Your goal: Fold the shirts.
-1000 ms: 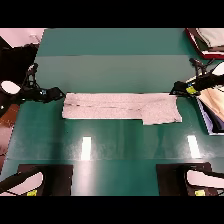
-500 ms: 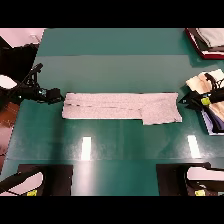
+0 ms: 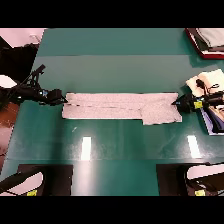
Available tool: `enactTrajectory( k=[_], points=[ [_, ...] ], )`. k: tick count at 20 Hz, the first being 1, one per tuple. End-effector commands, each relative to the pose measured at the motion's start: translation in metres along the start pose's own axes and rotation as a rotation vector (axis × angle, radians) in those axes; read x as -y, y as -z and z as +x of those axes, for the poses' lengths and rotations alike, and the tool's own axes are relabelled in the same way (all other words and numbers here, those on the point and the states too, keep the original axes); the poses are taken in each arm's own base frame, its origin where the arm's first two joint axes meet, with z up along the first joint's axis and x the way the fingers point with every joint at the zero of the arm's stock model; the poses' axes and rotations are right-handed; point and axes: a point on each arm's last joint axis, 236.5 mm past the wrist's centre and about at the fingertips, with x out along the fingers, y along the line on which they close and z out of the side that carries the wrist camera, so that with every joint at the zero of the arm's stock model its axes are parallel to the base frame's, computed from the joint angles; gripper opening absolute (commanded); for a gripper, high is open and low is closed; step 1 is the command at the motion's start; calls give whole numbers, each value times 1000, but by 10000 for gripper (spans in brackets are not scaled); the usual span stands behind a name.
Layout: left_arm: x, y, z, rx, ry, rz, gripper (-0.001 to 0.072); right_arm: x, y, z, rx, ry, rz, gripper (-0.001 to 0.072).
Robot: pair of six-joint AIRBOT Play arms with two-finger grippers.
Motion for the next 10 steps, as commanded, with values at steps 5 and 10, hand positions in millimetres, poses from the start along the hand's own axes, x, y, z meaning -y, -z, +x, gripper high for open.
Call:
enactTrajectory(
  k=[5, 10],
  points=[
    [39, 4, 23, 1, 22, 107, 22, -16, -1, 23, -32, -31, -84, 246],
    [69, 7, 47, 13, 39, 131, 21, -28, -2, 15, -13, -35, -151, 19]
  ],
)
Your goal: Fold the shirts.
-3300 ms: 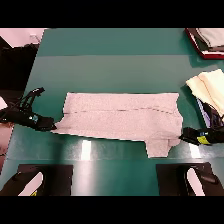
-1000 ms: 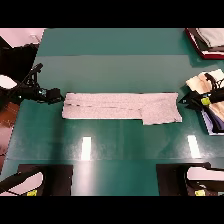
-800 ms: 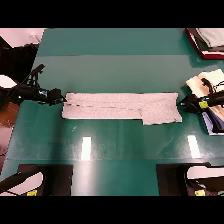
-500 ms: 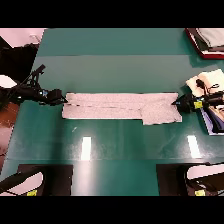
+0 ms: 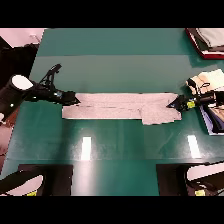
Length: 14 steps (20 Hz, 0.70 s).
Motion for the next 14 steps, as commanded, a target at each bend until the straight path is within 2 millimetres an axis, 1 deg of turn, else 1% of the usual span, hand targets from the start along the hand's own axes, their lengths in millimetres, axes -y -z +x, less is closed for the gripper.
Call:
enactTrajectory(
  k=[1, 3, 5, 7, 9, 10, 12, 14],
  points=[
    [22, -2, 21, 15, 11, 19, 21, -15, -5, -9, 33, 1, -56, 18],
    [37, -2, 41, 1, 21, 38, 21, -30, -11, -22, 82, 14, -76, 16],
    [55, -5, 64, -17, 35, 78, 21, -60, -20, -36, 152, -27, -104, 15],
    [75, -8, 89, -49, 54, 120, 21, -97, -29, -49, 210, -75, -129, 15],
    [96, -12, 120, -85, 75, 154, 21, -139, -29, -57, 188, -82, -207, 15],
    [105, -14, 133, -98, 83, 163, 21, -163, -30, -58, 178, -82, -252, 15],
    [123, -17, 160, -116, 100, 186, 21, -209, -33, -55, 166, -82, -343, 15],
    [136, -21, 182, -127, 114, 195, 21, -257, -31, -47, 153, -89, -451, 15]
  ],
)
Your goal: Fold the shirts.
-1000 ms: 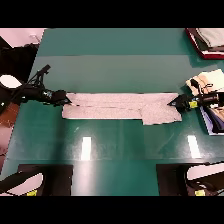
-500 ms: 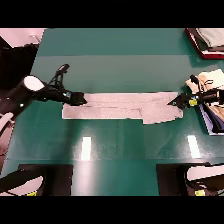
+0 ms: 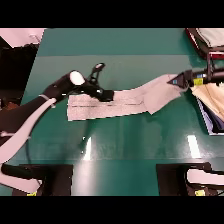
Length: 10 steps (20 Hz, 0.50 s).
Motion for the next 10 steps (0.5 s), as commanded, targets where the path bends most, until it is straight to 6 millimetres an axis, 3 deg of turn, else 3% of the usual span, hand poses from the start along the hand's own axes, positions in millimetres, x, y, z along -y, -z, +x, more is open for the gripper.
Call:
enactTrajectory(
  k=[1, 4, 10],
  points=[
    [20, -14, 44, -19, 26, 23, 21, -84, -17, 18, -24, -48, -159, 15],
    [16, -22, 60, -17, 26, -17, 21, -128, -15, 44, -87, -66, -252, 15],
    [4, -15, 62, -50, -12, 9, 21, -156, -10, 89, -190, 8, -385, 15]
  ],
)
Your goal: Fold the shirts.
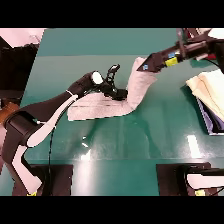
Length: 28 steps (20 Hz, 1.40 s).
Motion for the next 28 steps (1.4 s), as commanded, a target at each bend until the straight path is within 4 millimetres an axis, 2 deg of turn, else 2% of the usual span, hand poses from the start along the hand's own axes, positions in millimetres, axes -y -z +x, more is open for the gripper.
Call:
enactTrajectory(
  k=[1, 4, 6, 8, 10, 13, 15, 17, 19, 22, 25, 26, 27, 28],
  points=[
    [-11, 8, 3, -39, -42, 28, 21, -19, -6, 22, -46, 20, -58, 15],
    [-27, 11, -8, -74, -76, 24, 20, -27, -10, 28, -50, 8, -75, 15],
    [-41, 1, -26, -79, -83, -16, 21, -28, -11, 30, -47, 7, -77, 15],
    [-60, -11, -54, -89, -108, -23, 21, -29, -11, 30, -47, 6, -78, 15],
    [-82, -31, -96, -43, -185, -9, 20, -34, -10, 34, -52, 1, -86, 15],
    [-106, -62, -181, 99, -329, 24, 21, -42, -7, 47, -70, -15, -100, 15],
    [-116, -68, -238, 166, -392, 29, 22, -46, 0, 66, -109, -36, -100, 14],
    [-123, -64, -288, 205, -449, 30, 22, -50, 9, 89, -154, -58, -103, 15],
    [-127, -54, -328, 223, -503, 21, 22, -56, 14, 116, -175, -75, -116, 15],
    [-129, -39, -365, 229, -575, 25, 22, -66, 18, 157, -178, -95, -158, 17],
    [-119, -29, -376, 218, -577, 41, 22, -75, 26, 209, -170, -111, -224, 23],
    [-118, -28, -376, 214, -576, 40, 22, -78, 28, 228, -161, -112, -240, 89],
    [-117, -26, -375, 206, -572, 38, 22, -83, 28, 250, -135, -110, -253, 334],
    [-117, -24, -374, 196, -568, 35, 22, -90, 27, 268, -111, -111, -263, 449]
  ],
)
